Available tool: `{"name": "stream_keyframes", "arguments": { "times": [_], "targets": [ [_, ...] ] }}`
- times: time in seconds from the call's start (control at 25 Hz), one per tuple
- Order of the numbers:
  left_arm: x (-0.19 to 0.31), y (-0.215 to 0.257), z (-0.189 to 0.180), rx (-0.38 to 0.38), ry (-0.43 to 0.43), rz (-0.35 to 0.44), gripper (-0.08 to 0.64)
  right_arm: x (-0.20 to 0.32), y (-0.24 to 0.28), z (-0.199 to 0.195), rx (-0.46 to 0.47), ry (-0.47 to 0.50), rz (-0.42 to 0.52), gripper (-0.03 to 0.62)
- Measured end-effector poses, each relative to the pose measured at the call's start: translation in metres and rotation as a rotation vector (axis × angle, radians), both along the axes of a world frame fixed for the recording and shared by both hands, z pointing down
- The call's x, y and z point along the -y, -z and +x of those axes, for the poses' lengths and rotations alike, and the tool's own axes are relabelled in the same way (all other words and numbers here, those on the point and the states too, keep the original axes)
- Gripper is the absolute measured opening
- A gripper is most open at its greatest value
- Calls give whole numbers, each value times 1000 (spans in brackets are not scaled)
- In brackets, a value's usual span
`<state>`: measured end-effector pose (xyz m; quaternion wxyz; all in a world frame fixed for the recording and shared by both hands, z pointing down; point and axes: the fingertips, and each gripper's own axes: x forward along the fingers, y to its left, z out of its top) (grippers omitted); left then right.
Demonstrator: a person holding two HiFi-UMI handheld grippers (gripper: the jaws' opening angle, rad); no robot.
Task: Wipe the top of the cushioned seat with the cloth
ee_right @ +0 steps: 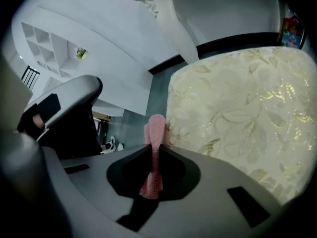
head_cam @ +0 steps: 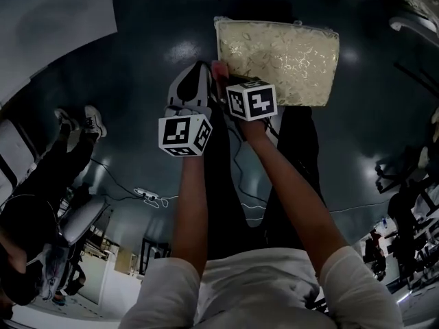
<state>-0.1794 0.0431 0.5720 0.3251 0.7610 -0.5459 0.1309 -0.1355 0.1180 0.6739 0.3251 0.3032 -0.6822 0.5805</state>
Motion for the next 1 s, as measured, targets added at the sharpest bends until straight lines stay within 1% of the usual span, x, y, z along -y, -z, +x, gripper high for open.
{"name": "stream_keyframes", "arguments": {
  "times": [0.24, 0.32, 0.56, 0.84, 1.0],
  "targets": [
    [2, -4, 37, -21, -34, -8, 14, 3, 8, 32, -4, -10, 26, 25],
    [6, -2, 56, -29, -56, -3, 14, 5, 9, 47, -16, -23, 32, 25],
    [27, 1, 133, -67, -127, 15, 14, 17, 13, 130, -68, -99, 56, 25],
    [19, -4, 181, -86, -173, 17, 14, 11, 13, 197, -127, -142, 77, 25],
    [15, -7, 213, -104, -191, 13, 14, 8, 15, 247, -213, -171, 86, 25]
  ]
}}
